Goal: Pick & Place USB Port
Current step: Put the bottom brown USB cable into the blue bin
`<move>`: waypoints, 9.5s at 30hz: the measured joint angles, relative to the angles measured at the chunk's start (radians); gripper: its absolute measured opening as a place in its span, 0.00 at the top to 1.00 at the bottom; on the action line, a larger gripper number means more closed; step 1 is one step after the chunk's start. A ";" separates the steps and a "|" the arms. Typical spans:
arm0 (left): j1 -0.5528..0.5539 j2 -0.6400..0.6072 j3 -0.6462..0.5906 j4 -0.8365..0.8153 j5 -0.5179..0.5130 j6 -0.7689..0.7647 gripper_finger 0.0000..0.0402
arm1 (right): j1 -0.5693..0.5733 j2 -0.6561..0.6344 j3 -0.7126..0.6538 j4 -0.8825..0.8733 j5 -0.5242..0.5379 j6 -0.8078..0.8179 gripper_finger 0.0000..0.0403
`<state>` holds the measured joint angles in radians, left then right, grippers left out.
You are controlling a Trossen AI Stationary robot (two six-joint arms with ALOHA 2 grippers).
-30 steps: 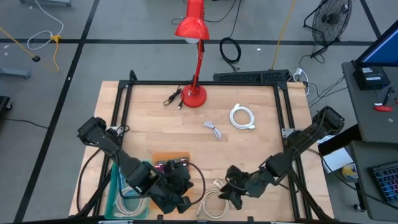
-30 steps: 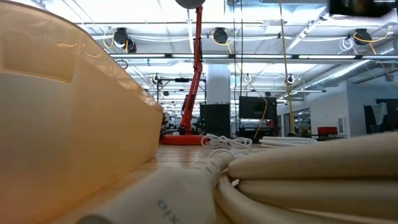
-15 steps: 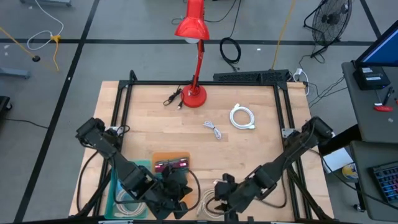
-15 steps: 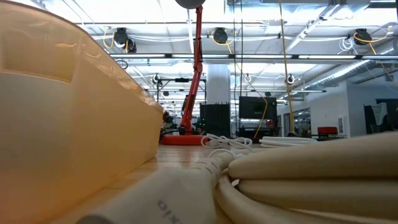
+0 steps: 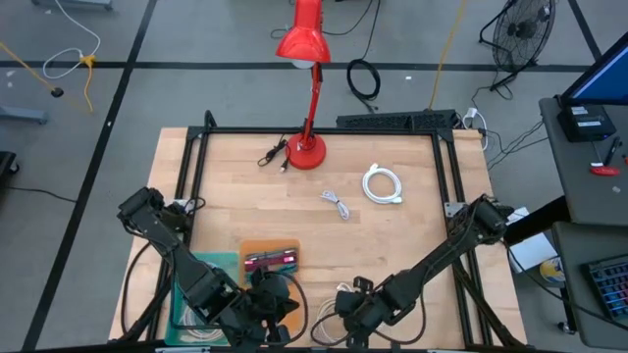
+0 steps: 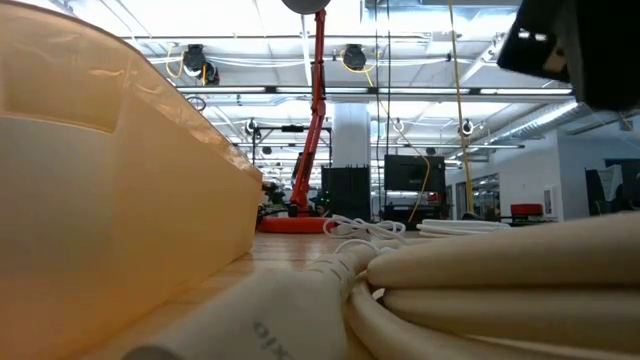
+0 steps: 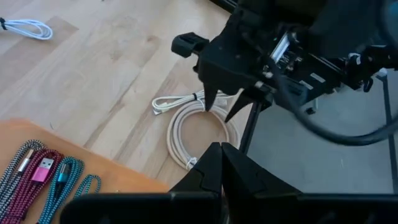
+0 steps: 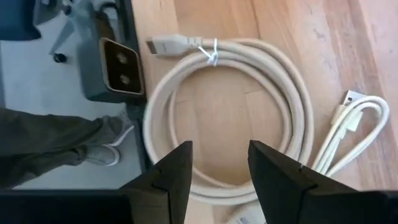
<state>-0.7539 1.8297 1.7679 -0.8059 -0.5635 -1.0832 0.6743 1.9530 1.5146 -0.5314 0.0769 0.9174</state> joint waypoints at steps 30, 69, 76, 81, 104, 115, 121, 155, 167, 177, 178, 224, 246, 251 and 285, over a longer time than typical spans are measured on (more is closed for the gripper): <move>-0.034 0.000 0.000 -0.005 -0.041 -0.011 0.99 | -0.025 0.037 -0.185 0.054 0.055 0.121 0.69; 0.050 -0.001 0.001 -0.125 -0.104 -0.191 0.99 | -0.039 -0.177 -0.190 -0.001 0.328 0.245 0.93; 0.077 -0.020 0.001 -0.427 -0.160 -0.458 0.99 | -0.087 -0.250 -0.189 -0.061 0.514 0.190 0.93; 0.116 -0.066 0.001 -0.626 -0.200 -0.500 0.99 | -0.195 -0.325 -0.190 -0.067 0.549 0.052 0.93; 0.523 -0.451 0.001 -0.637 -0.262 0.060 0.99 | -0.668 -0.457 -0.188 0.253 0.395 -0.478 0.93; 0.949 -0.448 0.001 -0.380 0.535 0.460 0.79 | -0.709 -0.459 -0.188 0.303 0.045 -0.622 0.93; 1.119 -0.356 -0.001 -0.437 1.051 0.452 0.57 | -0.676 -0.468 -0.188 0.283 -0.104 -0.642 0.93; 0.907 -0.101 0.000 -0.262 1.308 0.438 0.77 | -0.554 -0.478 -0.188 0.181 0.079 -0.549 0.91; 0.826 -0.180 0.000 -0.443 1.025 0.649 0.91 | -0.549 -0.535 -0.188 0.303 -0.055 -0.319 0.69; 0.686 -0.440 0.002 -0.410 -0.006 0.615 0.91 | -0.483 -0.575 -0.187 0.617 0.300 -0.335 0.69; 0.656 -0.455 0.002 -0.392 -0.112 0.626 0.91 | -0.472 -0.563 -0.187 0.656 0.370 -0.369 0.70; 0.350 -0.306 0.000 0.172 -0.440 0.927 0.91 | -0.649 -0.447 -0.189 0.975 0.600 -0.641 0.67; 0.356 -0.319 0.000 0.154 -0.557 0.947 0.91 | -0.650 -0.448 -0.188 0.957 0.439 -0.516 0.55; 0.357 -0.327 0.000 0.147 -0.588 0.974 0.91 | -0.645 -0.447 -0.189 0.972 0.357 -0.514 0.44; 0.355 -0.311 0.001 0.142 -0.432 0.872 0.91 | -0.653 -0.447 -0.188 0.934 0.395 -0.508 0.96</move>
<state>-0.3985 1.5185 1.7687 -0.6640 -0.9955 -0.2108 0.0212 1.5059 1.3266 0.4025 0.4715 0.4095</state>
